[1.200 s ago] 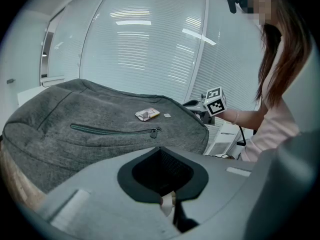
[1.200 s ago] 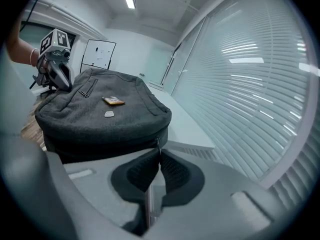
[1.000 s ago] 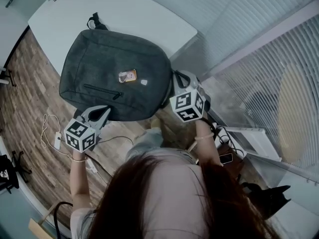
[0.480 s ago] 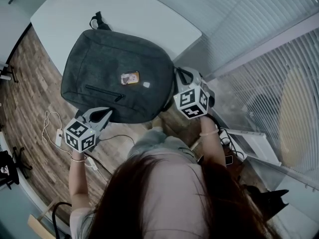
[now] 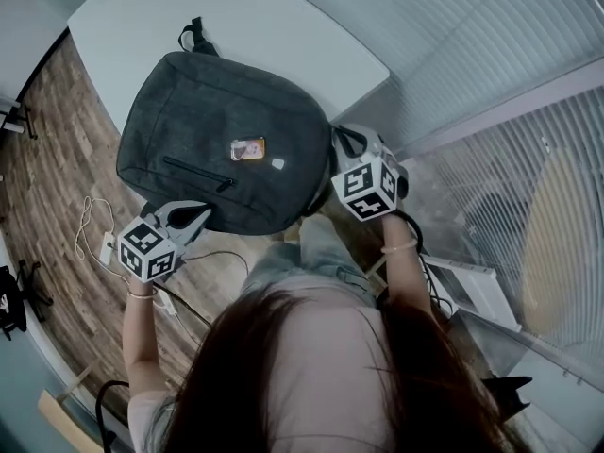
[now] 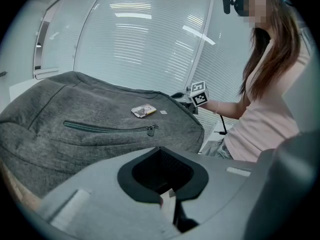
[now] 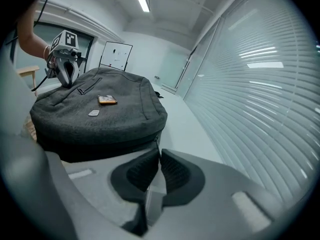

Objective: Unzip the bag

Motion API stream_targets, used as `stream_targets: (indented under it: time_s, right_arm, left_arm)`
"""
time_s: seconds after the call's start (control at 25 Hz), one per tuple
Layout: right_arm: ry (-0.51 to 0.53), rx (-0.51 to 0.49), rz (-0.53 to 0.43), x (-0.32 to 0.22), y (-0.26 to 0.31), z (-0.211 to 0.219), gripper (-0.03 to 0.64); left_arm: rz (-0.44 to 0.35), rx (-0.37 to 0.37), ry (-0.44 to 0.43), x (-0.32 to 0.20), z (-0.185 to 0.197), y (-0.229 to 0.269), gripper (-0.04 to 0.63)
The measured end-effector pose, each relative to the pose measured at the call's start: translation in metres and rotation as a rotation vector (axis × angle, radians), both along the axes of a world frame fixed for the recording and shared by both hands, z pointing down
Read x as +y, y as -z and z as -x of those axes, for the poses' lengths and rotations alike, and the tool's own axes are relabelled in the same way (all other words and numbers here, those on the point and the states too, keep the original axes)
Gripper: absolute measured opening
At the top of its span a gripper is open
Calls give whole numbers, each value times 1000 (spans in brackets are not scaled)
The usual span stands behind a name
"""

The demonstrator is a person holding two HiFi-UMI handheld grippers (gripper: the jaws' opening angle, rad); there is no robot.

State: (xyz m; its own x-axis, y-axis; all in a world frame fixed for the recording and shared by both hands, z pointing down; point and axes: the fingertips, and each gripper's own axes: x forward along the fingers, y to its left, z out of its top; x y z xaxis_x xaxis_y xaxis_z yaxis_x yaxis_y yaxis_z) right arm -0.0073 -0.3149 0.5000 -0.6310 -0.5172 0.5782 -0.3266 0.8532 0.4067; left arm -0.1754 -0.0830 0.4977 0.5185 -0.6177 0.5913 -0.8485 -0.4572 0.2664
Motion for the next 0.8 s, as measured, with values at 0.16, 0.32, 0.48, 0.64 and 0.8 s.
stream_targets:
  time_s: [0.16,0.32,0.48,0.64,0.8]
  right_arm:
    - [37,3,25,-8,-1,5,20]
    - [74,0,48,-14,-2,10,20]
    - [110,-1,58,-22,0,17,20]
    - [152,6,65,-29,3,24,20]
    - [199,11,80,-34,3,29,20]
  left_arm:
    - [31,9,-7,-1,0,-2,8]
    - [63,21,-12,-2,0,-3,8]
    - [80,28,-13,-3,-1,-3,8]
    - [91,39,-18,-3,-1,-1,8]
    - [110,47,-19,-3,-1,-1,8]
